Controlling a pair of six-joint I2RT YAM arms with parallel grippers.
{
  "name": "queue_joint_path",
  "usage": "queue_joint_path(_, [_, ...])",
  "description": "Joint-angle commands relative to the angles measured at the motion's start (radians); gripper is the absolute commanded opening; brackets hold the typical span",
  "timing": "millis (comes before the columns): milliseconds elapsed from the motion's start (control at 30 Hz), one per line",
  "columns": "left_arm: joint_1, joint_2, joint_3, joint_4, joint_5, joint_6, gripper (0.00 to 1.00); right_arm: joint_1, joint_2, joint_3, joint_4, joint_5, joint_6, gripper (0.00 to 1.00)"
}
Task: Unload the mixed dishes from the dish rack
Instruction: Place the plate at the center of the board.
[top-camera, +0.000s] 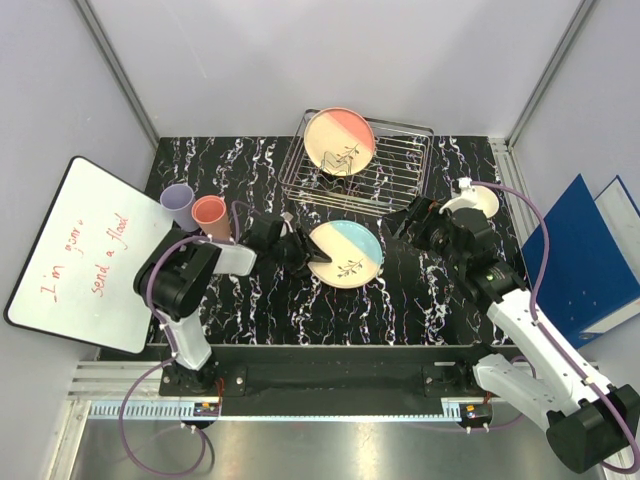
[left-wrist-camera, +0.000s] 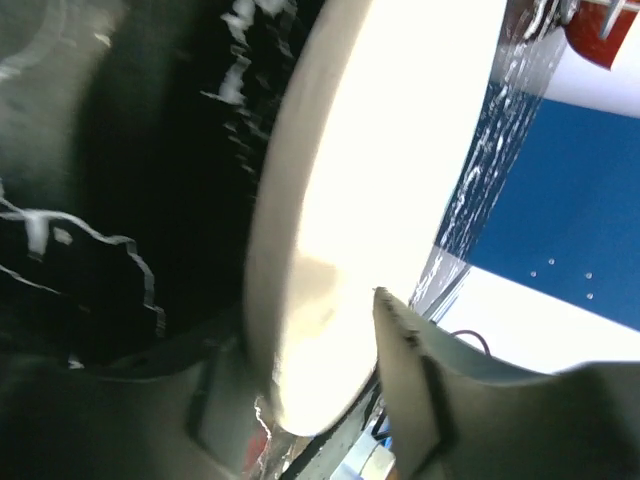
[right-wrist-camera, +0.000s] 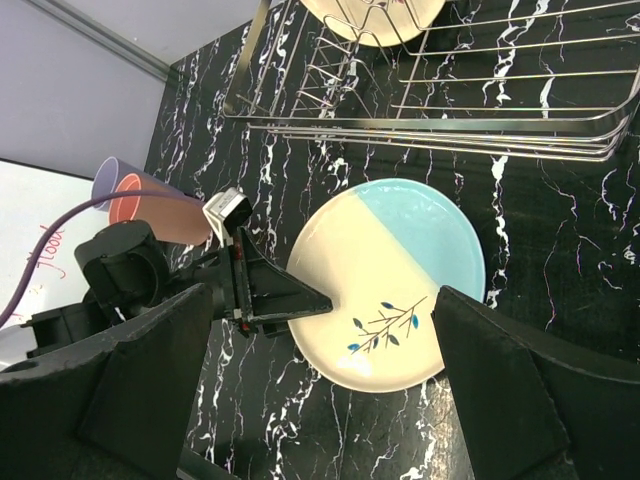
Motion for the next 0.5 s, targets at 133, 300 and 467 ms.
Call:
queue_joint_path(133, [-0.017, -0.045, -0.116, -0.463, -0.192, 0.132, 0.69, 0.007, -0.017, -0.018, 0.038, 0.029, -0.006, 1.0])
queue_joint_path(300, [-0.017, -0.121, -0.117, -0.54, -0.2, 0.163, 0.77, 0.007, -0.018, -0.03, 0.052, 0.023, 0.009, 1.0])
queue_joint_path(467, [-0.017, -0.178, -0.113, -0.612, -0.198, 0.183, 0.78, 0.009, -0.03, -0.044, 0.053, 0.023, 0.01, 1.0])
